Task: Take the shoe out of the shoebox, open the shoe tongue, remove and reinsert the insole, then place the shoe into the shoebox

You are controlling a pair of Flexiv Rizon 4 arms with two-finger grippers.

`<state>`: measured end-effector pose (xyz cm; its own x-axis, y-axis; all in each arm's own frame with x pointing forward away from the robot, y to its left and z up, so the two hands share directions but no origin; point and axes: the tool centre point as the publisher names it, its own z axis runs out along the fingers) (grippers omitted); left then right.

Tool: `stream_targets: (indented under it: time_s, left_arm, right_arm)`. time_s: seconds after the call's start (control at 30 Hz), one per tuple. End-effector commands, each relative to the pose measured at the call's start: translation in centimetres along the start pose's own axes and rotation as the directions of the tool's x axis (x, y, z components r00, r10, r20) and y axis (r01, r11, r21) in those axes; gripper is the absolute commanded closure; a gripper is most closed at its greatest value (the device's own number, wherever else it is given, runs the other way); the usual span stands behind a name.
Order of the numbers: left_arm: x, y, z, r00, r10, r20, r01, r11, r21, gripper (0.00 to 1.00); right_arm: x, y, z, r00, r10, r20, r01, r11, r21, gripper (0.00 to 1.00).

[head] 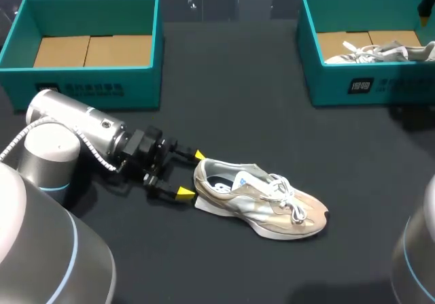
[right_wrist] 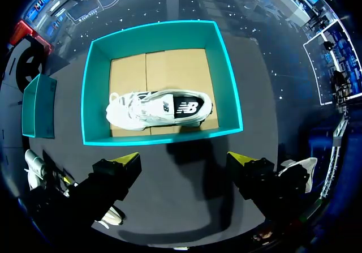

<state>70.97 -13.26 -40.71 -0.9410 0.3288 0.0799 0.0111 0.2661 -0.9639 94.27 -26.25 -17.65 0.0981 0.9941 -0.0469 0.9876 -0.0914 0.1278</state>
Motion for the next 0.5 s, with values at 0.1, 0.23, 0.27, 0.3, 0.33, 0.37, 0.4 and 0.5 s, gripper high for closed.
stream_targets:
  time_s: [0.1,0.23,0.27,0.3,0.33,0.37,0.4,0.5]
  left_arm:
    - [0.2,0.2,0.5,1.0,-0.002,-0.01,0.002,1.0,0.003,0.0]
    - [0.4,0.1,0.8,1.0,-0.003,-0.016,0.003,1.0,0.009,0.0]
    - [0.4,0.0,0.9,1.0,-0.002,-0.017,0.002,1.0,0.01,0.0]
    - [0.4,0.0,1.0,1.0,-0.002,-0.021,0.002,1.0,0.013,0.0]
    - [0.3,-0.1,1.1,1.0,-0.002,-0.023,0.002,1.0,0.014,0.0]
    - [0.4,-0.1,1.2,1.0,-0.002,-0.025,0.002,1.0,0.016,0.0]
    - [0.4,-0.2,1.3,1.0,-0.002,-0.027,0.002,1.0,0.018,0.0]
    - [0.5,-0.3,1.6,0.999,0.0,-0.035,0.001,1.0,0.023,0.0]
  right_arm:
    - [0.0,-0.1,0.0,1.0,0.001,0.001,-0.001,1.0,-0.002,0.0]
    - [0.0,-0.1,0.0,1.0,0.001,0.001,-0.001,1.0,-0.002,0.0]
    - [0.0,-0.1,0.0,1.0,0.001,0.001,-0.001,1.0,-0.002,0.0]
    - [0.0,-0.1,0.0,1.0,0.001,0.001,-0.001,1.0,-0.002,0.0]
    - [0.0,-0.1,0.0,1.0,0.001,0.001,-0.001,1.0,-0.002,0.0]
    - [0.0,-0.1,0.0,1.0,0.001,0.001,-0.001,1.0,-0.002,0.0]
    - [0.0,-0.1,0.0,1.0,0.001,0.001,-0.001,1.0,-0.002,0.0]
    - [0.0,-0.1,0.0,1.0,0.001,0.001,-0.001,1.0,-0.002,0.0]
